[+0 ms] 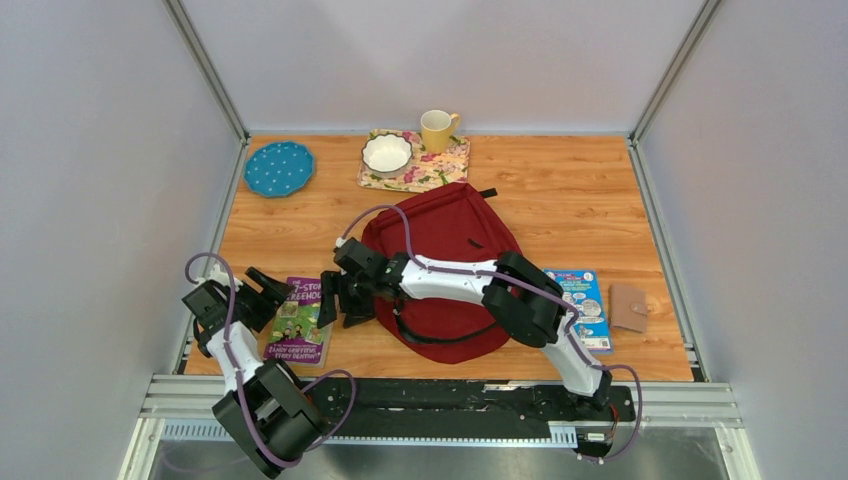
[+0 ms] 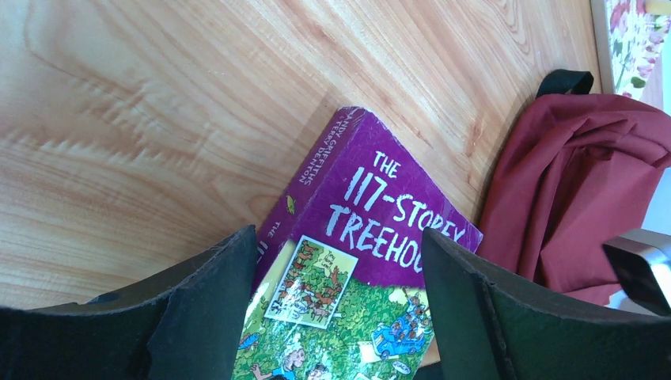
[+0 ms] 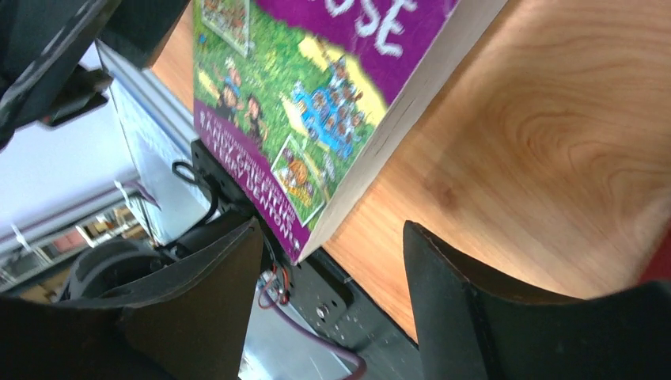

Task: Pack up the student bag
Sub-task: Pick up the book from the center of the board.

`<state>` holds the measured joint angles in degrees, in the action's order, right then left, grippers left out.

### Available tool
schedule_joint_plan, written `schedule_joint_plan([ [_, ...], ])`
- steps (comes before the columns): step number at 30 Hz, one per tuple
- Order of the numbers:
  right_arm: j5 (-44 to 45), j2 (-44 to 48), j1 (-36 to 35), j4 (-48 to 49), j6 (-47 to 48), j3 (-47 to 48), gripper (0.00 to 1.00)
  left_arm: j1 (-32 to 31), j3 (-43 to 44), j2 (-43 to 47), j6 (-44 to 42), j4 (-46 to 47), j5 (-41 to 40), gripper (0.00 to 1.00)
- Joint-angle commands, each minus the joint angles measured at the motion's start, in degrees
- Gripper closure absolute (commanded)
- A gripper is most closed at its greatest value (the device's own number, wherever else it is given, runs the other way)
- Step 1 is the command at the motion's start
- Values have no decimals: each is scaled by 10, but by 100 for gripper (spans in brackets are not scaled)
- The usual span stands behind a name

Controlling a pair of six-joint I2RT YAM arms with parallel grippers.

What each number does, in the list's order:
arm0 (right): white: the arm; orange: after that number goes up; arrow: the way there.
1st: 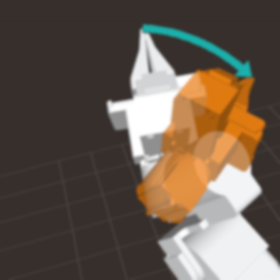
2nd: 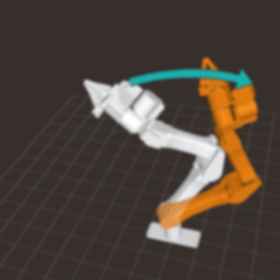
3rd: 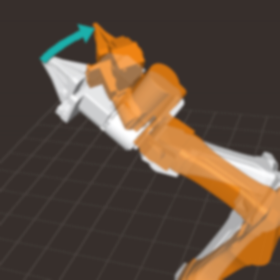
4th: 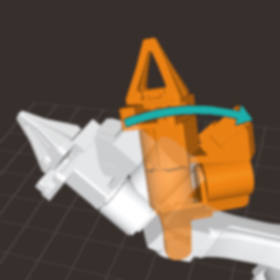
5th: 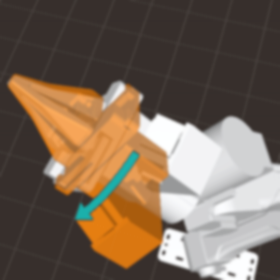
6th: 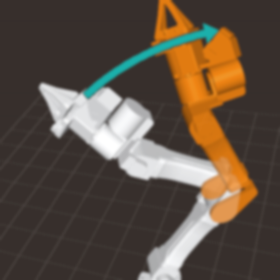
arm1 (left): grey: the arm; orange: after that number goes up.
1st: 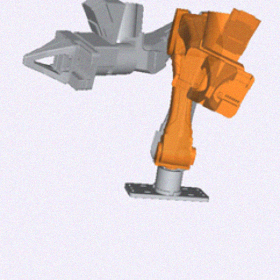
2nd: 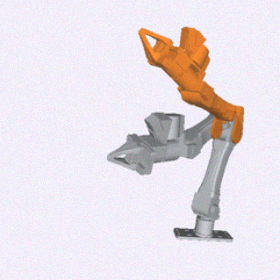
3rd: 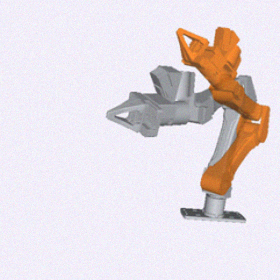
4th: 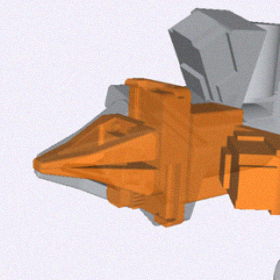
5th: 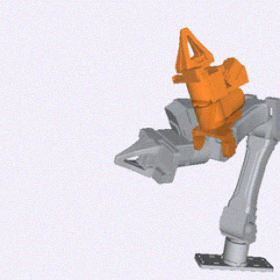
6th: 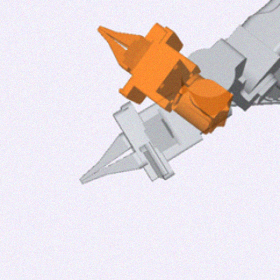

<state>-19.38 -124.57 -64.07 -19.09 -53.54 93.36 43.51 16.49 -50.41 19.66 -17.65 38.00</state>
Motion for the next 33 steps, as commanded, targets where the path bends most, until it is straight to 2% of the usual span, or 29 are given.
schedule_joint_plan([
  [1,50,-29,4,56,-98,23,32,-3,8,-15,-2,5,28,17],
  [4,55,-36,4,76,-125,21,33,-3,8,-22,-3,7,41,17],
  [10,50,-59,4,95,-132,41,46,-3,5,-22,-1,19,59,19],
  [17,58,-38,4,111,-108,38,73,-3,4,-28,1,24,69,22],
  [22,50,-23,4,133,-89,27,73,-3,3,-29,2,26,75,23],
  [26,16,-24,4,186,-102,9,60,-4,2,-34,3,30,81,25],
  [30,36,-10,0,204,-95,-3,60,-4,2,-38,3,31,84,26],
  [33,38,-8,-1,197,-82,2,70,-3,1,-37,4,31,83,26],
])
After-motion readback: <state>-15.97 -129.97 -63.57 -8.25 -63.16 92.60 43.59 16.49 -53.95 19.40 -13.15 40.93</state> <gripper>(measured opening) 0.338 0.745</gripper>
